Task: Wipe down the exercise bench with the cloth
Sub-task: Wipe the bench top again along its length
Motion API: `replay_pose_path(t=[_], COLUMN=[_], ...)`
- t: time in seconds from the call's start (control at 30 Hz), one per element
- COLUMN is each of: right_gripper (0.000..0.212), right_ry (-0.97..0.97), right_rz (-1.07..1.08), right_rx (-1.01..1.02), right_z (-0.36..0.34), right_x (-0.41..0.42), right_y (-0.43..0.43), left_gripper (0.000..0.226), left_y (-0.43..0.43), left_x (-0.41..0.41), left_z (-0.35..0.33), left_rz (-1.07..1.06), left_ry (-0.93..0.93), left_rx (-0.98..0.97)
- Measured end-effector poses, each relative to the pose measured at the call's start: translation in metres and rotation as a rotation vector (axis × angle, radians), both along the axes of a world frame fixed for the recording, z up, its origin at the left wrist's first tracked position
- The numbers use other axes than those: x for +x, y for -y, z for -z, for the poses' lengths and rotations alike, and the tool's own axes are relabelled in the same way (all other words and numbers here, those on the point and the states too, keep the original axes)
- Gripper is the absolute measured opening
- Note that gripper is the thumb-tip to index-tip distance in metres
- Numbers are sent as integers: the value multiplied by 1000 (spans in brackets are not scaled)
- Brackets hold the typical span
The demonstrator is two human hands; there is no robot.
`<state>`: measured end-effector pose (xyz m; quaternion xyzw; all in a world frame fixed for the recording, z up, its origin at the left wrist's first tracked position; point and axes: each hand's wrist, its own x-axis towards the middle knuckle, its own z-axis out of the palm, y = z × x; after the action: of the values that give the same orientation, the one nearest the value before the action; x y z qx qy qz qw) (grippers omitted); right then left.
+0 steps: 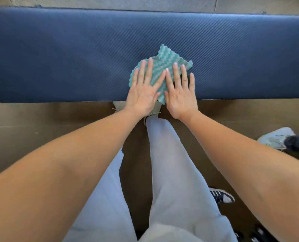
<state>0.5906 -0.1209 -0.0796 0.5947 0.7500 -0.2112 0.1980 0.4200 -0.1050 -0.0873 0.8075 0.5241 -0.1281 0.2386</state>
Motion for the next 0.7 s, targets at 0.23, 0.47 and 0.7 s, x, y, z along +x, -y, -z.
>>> replay_pose_path(t=[0.23,0.47,0.7], right_gripper=[67,71,77], right_ry=[47,-94,-233], right_rz=[56,-215,-429], right_rx=[51,43,39], right_z=[-2,12,23], right_x=[2,-60,-217], right_y=[32,13,-22], left_gripper=[74,68,76], left_y=[30,45,61], left_x=[15,-84,-231], left_z=[0,4,1], left_rz=[47,66,-85], left_ry=[-25,-64,-167], left_rx=[-8,26,33])
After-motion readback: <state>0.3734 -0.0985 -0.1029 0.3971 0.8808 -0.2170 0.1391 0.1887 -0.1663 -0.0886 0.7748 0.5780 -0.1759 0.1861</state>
